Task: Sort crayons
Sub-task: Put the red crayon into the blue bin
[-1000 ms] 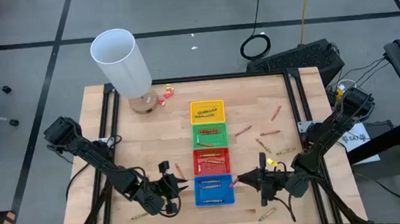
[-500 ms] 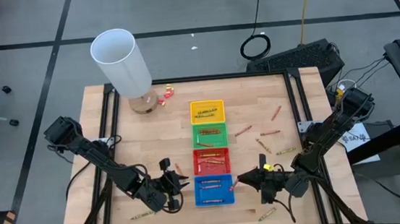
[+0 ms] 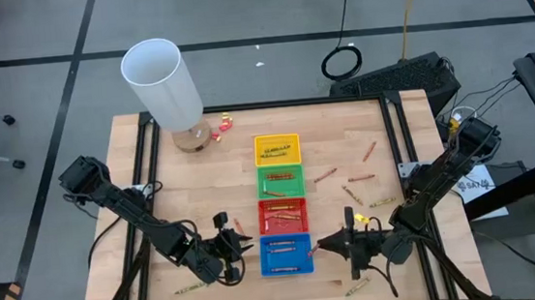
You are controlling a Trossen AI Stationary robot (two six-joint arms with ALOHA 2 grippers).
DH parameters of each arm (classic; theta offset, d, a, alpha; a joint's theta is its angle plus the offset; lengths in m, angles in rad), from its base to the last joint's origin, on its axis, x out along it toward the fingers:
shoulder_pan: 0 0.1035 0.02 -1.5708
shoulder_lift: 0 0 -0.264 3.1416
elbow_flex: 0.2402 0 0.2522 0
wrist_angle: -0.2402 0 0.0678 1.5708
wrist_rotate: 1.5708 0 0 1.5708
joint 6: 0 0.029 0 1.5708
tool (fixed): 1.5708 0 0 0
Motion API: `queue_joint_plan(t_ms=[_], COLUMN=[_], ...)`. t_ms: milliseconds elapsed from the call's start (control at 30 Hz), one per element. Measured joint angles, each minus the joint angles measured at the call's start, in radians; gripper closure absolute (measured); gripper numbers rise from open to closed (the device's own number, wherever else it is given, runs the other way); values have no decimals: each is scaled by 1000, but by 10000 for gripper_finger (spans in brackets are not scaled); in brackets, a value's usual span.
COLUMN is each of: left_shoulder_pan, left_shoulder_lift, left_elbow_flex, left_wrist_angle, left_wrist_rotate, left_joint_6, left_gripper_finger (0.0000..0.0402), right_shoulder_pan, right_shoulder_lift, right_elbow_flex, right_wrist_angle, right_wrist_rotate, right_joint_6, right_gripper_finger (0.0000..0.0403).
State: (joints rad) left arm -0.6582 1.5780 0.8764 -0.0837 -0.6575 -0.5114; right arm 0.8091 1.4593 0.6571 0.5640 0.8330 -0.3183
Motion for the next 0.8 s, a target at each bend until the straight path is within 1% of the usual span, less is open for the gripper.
queue_joint_plan(t_ms=[133, 533, 733, 800], left_shoulder_pan=[0, 0, 0, 0], left_shoulder_lift=[0, 0, 0, 0], left_elbow_flex=[0, 0, 0, 0], left_wrist_angle=[0, 0, 0, 0], left_wrist_rotate=[0, 0, 0, 0], left_joint_6=[0, 0, 0, 0], left_gripper_finger=[317, 317, 317, 317], right_shoulder_pan=[-10, -69, -96, -102], right_shoulder_lift=[0, 0, 0, 0], right_elbow_flex=[0, 0, 0, 0], right_wrist_angle=[1, 8, 8, 8], right_wrist_rotate=[0, -2, -104, -109], right_joint_6=[152, 515, 632, 649], right_gripper_finger=[394, 394, 394, 394])
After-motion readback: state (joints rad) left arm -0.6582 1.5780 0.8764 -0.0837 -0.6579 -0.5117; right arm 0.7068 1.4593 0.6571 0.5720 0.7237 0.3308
